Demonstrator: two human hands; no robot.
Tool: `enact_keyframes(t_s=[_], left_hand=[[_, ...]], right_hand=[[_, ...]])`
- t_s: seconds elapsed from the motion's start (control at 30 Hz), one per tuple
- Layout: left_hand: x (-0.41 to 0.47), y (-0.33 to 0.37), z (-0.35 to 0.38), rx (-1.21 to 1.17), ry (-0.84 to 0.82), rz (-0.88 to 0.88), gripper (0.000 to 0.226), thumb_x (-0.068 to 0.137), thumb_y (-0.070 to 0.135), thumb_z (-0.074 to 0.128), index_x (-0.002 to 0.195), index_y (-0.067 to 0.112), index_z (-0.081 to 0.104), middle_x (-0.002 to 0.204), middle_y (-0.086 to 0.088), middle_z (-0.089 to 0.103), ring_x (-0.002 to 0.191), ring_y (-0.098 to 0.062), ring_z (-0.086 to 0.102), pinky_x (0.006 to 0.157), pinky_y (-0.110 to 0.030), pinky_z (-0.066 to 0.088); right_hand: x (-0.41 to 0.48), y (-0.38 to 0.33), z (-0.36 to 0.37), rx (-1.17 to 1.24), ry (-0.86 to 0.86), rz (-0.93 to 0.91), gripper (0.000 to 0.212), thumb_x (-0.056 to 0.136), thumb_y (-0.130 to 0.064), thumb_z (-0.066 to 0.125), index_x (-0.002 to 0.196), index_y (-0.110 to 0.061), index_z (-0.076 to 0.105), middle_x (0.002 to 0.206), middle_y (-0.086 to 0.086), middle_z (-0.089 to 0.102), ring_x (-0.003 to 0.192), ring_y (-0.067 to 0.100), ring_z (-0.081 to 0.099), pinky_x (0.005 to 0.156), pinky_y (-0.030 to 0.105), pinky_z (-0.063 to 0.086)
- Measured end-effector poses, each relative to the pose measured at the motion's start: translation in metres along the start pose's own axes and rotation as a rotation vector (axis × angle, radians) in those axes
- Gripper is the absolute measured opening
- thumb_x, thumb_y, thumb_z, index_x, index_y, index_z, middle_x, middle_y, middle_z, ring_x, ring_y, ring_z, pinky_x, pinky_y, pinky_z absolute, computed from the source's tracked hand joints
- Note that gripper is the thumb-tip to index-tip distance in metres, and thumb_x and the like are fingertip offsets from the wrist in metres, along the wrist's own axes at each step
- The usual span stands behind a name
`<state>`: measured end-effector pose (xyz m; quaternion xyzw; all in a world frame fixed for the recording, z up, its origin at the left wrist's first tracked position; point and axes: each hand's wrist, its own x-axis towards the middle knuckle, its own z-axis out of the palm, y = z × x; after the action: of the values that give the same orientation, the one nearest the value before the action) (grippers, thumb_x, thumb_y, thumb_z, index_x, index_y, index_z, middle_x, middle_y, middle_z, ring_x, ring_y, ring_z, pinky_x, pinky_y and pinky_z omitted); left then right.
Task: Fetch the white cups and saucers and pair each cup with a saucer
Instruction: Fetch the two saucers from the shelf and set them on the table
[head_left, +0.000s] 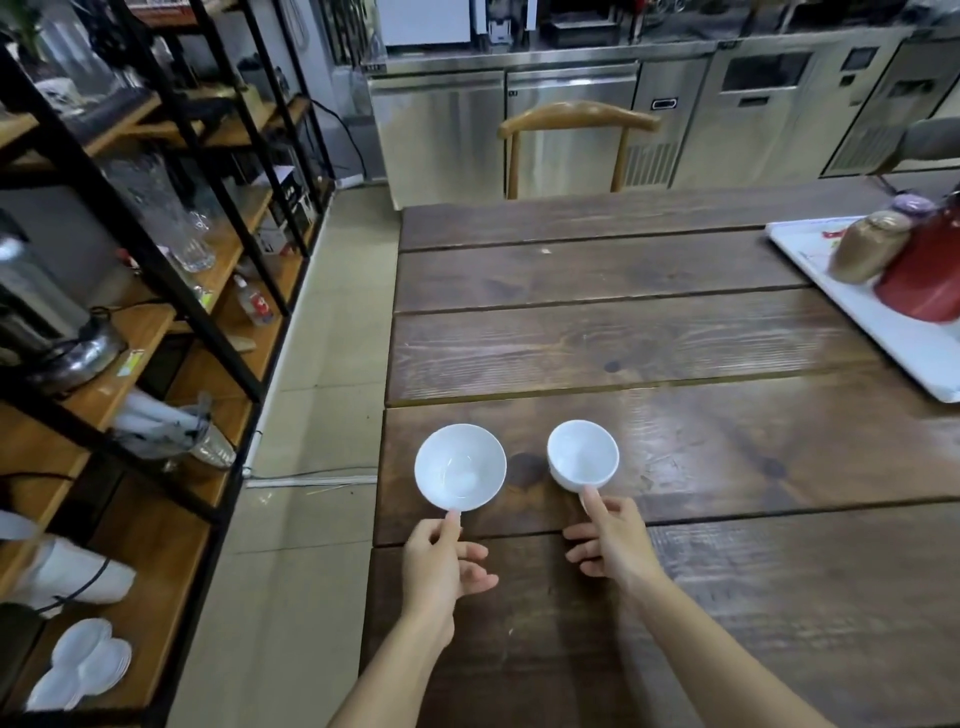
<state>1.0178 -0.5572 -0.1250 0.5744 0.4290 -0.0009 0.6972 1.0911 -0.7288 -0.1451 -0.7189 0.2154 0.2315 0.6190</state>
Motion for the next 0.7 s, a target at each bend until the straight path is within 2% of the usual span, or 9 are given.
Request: enact_keyframes(t_s=[0.1, 0.17, 0.23, 0.33, 0.43, 0.5, 0.57, 0.7], left_hand=[[-0.003, 0.002, -0.005, 0.078, 0.055, 0.013, 0.026, 0.087, 0.036, 0.061, 0.091, 0.012, 0.052, 0.064, -0.011, 0.062, 0.032, -0.012, 0.048, 0.045, -0.030, 0.055], [-0.006, 0.005, -0.009, 0.160, 0.095, 0.051, 0.033, 0.085, 0.043, 0.059, 0.091, 0.012, 0.052, 0.065, -0.009, 0.062, 0.040, -0.017, 0.052, 0.051, -0.032, 0.054], [-0.008, 0.008, -0.015, 0.329, 0.177, 0.143, 0.038, 0.085, 0.050, 0.054, 0.097, 0.013, 0.054, 0.073, -0.003, 0.063, 0.059, -0.020, 0.060, 0.067, -0.039, 0.057], [-0.016, 0.011, -0.033, 0.652, 0.288, 0.292, 0.053, 0.085, 0.060, 0.044, 0.122, 0.022, 0.050, 0.108, 0.004, 0.064, 0.099, -0.022, 0.059, 0.088, -0.041, 0.051], [-0.032, 0.014, -0.056, 0.795, 0.391, 0.456, 0.065, 0.085, 0.063, 0.040, 0.138, 0.025, 0.039, 0.143, -0.001, 0.047, 0.131, -0.024, 0.041, 0.104, -0.043, 0.038], [-0.045, 0.016, -0.073, 0.871, 0.446, 0.531, 0.066, 0.085, 0.062, 0.040, 0.141, 0.027, 0.035, 0.150, 0.002, 0.037, 0.138, -0.021, 0.031, 0.110, -0.042, 0.030], [-0.060, 0.015, -0.093, 0.945, 0.478, 0.606, 0.065, 0.086, 0.060, 0.042, 0.141, 0.026, 0.038, 0.151, 0.002, 0.037, 0.138, -0.019, 0.030, 0.114, -0.041, 0.026], [-0.087, 0.011, -0.139, 0.965, 0.569, 0.664, 0.068, 0.084, 0.059, 0.047, 0.140, 0.020, 0.042, 0.145, -0.002, 0.046, 0.134, -0.018, 0.037, 0.113, -0.036, 0.023]], right_hand=[[-0.004, -0.002, -0.007, -0.136, 0.059, -0.032, 0.050, 0.091, -0.053, 0.044, 0.120, -0.013, 0.039, 0.091, 0.017, 0.068, 0.056, 0.022, 0.059, 0.051, 0.030, 0.048], [-0.008, -0.007, -0.015, -0.365, 0.152, -0.125, 0.054, 0.090, -0.056, 0.041, 0.124, -0.015, 0.039, 0.107, 0.018, 0.067, 0.080, 0.030, 0.062, 0.070, 0.041, 0.048], [-0.013, -0.017, -0.023, -0.569, 0.240, -0.241, 0.056, 0.089, -0.059, 0.039, 0.126, -0.017, 0.040, 0.114, 0.013, 0.066, 0.097, 0.033, 0.061, 0.076, 0.042, 0.042], [-0.023, -0.038, -0.026, -0.678, 0.239, -0.449, 0.055, 0.087, -0.058, 0.043, 0.126, -0.019, 0.044, 0.116, 0.010, 0.064, 0.096, 0.029, 0.057, 0.075, 0.041, 0.044], [-0.033, -0.053, -0.012, -0.788, 0.190, -0.621, 0.067, 0.086, -0.058, 0.047, 0.143, -0.023, 0.036, 0.138, 0.010, 0.053, 0.123, 0.031, 0.049, 0.099, 0.048, 0.042], [-0.044, -0.057, 0.004, -0.832, 0.146, -0.719, 0.073, 0.086, -0.058, 0.050, 0.147, -0.025, 0.030, 0.148, 0.008, 0.044, 0.135, 0.028, 0.039, 0.109, 0.049, 0.033], [-0.061, -0.057, 0.022, -0.821, 0.070, -0.792, 0.074, 0.085, -0.057, 0.052, 0.148, -0.028, 0.028, 0.152, 0.005, 0.039, 0.140, 0.023, 0.032, 0.112, 0.047, 0.027], [-0.100, -0.048, 0.063, -0.874, -0.035, -0.975, 0.076, 0.084, -0.058, 0.051, 0.149, -0.028, 0.026, 0.151, 0.003, 0.042, 0.138, 0.022, 0.036, 0.109, 0.045, 0.029]])
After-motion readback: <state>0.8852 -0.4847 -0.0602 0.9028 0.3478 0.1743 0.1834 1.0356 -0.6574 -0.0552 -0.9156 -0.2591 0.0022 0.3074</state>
